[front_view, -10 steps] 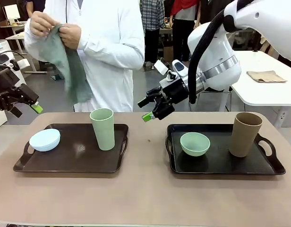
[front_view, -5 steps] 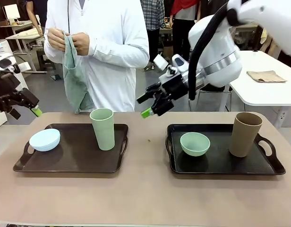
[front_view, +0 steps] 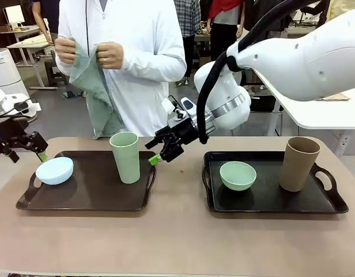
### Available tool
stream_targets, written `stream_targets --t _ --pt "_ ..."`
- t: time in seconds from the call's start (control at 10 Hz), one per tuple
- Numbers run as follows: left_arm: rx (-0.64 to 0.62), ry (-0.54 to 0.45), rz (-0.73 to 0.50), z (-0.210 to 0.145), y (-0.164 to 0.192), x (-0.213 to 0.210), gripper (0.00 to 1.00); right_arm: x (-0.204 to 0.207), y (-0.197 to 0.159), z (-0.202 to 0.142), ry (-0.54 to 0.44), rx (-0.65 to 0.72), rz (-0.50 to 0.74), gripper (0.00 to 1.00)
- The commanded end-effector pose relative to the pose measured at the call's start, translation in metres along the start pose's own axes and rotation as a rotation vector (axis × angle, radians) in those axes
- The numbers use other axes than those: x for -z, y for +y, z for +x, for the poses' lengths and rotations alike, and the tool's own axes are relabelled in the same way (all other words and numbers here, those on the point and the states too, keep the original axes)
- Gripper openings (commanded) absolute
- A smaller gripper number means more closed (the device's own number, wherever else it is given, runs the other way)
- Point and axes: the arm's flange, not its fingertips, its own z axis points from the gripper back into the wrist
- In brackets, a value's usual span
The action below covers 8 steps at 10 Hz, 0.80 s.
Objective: Set up a tray with a mat and arrange the tableware.
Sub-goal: Pick up the Picnic Bowl and Reusable plastic cup from the Handle tray in front of the human's position and hold them in the air.
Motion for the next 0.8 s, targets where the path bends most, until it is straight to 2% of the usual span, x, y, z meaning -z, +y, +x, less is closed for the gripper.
stream_targets --t 0.0,0.2,0.3,0.6,0.7 --pt "0.055 -0.012 0.009 0.007 0.002 0.008 1.0 0.012 -0.019 0.0 0.029 -0.05 -0.096 1.0" --pt "0.068 -0.019 0.009 0.008 0.002 0.016 1.0 0.021 -0.028 -0.008 0.017 -0.011 -0.13 1.0" --pt "0.034 0.007 0.003 0.003 0.0 0.013 1.0 0.01 -0.02 -0.004 0.019 -0.014 -0.066 1.0" --pt "0.047 0.004 0.005 0.005 0.0 0.017 1.0 0.016 -0.028 -0.003 0.031 -0.013 -0.094 1.0" --pt "0.04 -0.02 -0.045 0.011 0.002 0.02 1.0 0.03 -0.034 -0.002 0.023 -0.002 -0.101 1.0"
